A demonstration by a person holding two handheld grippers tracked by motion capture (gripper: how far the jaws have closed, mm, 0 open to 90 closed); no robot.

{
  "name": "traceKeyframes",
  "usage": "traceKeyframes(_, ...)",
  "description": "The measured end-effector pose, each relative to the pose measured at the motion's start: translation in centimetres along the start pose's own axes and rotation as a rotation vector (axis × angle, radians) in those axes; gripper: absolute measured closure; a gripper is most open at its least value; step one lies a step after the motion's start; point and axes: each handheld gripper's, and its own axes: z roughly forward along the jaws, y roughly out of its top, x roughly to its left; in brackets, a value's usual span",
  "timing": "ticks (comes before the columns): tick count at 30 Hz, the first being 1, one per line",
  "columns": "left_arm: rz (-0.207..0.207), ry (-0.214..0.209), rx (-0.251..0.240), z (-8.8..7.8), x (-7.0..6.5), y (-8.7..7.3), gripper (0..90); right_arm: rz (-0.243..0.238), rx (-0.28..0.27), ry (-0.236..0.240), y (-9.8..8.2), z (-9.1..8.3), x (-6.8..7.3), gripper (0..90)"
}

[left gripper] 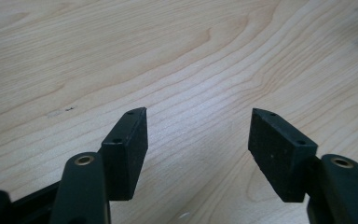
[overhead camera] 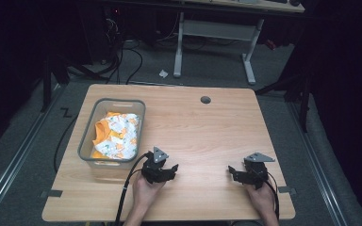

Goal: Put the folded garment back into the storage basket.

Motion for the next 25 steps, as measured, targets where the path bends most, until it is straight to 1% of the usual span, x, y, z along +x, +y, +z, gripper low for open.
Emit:
traceKeyframes(4, 0.012, 0.028, 0.011, 0.3, 0.0, -0.1, 37.6, 0.000, 0.000, 0.001, 0.0, 0.0, 0.0, 23.3)
traceKeyframes(9, 0.010, 0.039, 0.006, 0.7, -0.2, -0.2, 37.1, 0.000, 0.000, 0.001, 0.0, 0.0, 0.0, 23.3)
traceKeyframes(11, 0.024, 0.057, 0.018, 0.9, -0.3, -0.3, 36.6, 0.001, 0.000, 0.001, 0.0, 0.0, 0.0, 23.3)
traceKeyframes(13, 0.030, 0.064, 0.024, 1.1, -0.3, -0.6, 36.5, 0.000, 0.000, 0.001, 0.0, 0.0, 0.0, 23.3)
traceKeyframes(14, 0.045, 0.074, 0.023, 1.2, -0.4, -0.8, 36.2, 0.000, 0.000, 0.000, 0.0, 0.0, 0.0, 23.3)
traceKeyframes(21, 0.037, 0.084, 0.027, 1.2, -0.5, -0.8, 32.0, 0.001, 0.001, -0.001, 0.0, 0.0, 0.0, 23.3)
traceKeyframes(25, 0.033, 0.085, 0.027, 1.2, -0.5, -0.8, 31.3, 0.001, 0.001, 0.000, 0.0, 0.0, 0.0, 23.4)
